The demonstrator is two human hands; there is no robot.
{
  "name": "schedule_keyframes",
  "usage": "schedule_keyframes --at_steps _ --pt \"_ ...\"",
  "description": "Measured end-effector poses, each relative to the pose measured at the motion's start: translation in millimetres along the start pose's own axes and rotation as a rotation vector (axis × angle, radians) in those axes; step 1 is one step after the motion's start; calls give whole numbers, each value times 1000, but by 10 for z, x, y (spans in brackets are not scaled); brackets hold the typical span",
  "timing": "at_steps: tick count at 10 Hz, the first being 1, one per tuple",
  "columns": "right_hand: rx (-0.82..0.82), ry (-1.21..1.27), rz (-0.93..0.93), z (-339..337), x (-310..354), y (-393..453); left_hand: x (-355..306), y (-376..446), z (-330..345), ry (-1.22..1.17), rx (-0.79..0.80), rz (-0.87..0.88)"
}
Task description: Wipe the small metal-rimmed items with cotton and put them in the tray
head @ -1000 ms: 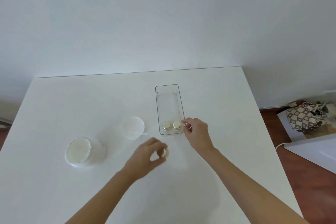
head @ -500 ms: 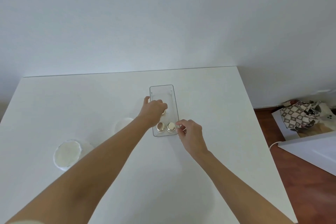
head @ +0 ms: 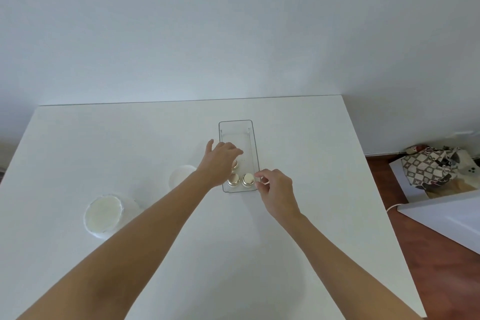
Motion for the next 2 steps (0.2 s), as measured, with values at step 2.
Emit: schedule_keyframes --at_steps 2 --pt "-295 312 -45 -749 645 -177 101 -887 -72 -415 -460 90"
Point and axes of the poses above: each hand's wrist, its own y-axis towards the middle knuckle, its own z-axis out of the palm, x = y × z, the point moved 4 cm from there along y, towards the middle knuckle, and after that the axes turned 1 degree about -z, right-handed, at the moved point
